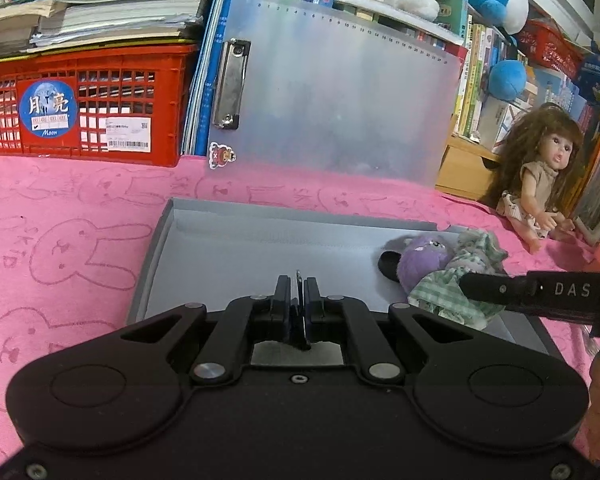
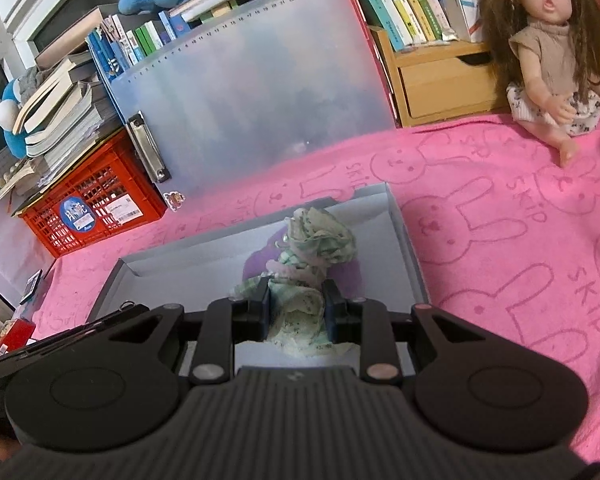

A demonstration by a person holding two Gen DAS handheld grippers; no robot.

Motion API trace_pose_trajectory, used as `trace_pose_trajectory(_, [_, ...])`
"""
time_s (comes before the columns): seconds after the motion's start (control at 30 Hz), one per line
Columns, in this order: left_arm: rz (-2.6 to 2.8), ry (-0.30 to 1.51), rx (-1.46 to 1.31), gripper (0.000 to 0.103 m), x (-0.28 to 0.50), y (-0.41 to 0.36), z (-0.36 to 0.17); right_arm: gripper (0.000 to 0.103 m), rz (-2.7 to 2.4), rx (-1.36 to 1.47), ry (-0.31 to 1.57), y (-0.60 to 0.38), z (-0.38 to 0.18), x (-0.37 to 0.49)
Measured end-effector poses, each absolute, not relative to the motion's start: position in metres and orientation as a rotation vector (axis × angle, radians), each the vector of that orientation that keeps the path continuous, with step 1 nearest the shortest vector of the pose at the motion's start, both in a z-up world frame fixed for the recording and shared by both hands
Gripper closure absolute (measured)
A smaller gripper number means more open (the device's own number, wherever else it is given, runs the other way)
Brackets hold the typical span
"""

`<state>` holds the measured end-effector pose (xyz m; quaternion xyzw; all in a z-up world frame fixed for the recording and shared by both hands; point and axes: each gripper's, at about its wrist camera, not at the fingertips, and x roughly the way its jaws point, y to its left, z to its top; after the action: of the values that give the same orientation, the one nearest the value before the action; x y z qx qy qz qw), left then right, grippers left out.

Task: Organize objects
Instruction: 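Lower the clip and cloth into the box and open both grippers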

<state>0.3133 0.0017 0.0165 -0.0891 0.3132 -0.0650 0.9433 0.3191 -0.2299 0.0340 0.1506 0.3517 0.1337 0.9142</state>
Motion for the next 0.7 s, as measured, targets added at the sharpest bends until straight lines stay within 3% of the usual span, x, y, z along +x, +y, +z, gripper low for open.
trace_pose_trajectory(0.2, [-0.135,0.641,-0.181,0.094,0.314,0.002,0.016,0.073,0.27,0.303,0.752,-0.228,0.027,0.319])
trace_pose_trajectory(0.3, [-0.135,0.633,-0.18,0.087,0.311,0.002,0.02,0.065,0.265,0.284,0.733,-0.227,0.032,0.314])
trace_pose_trajectory(0.4, [-0.146,0.624,-0.184,0.08,0.307,0.001,0.027,0.046,0.276,0.265,0.71,-0.227,0.039,0.307])
trace_pose_trajectory(0.5, [-0.15,0.608,-0.167,0.065,0.301,0.0,0.036,0.046,0.286,0.263,0.695,-0.23,0.048,0.301])
trace_pose_trajectory(0.7, [-0.17,0.583,-0.148,0.059,0.287,-0.002,0.056,0.043,0.287,0.257,0.669,-0.236,0.065,0.287])
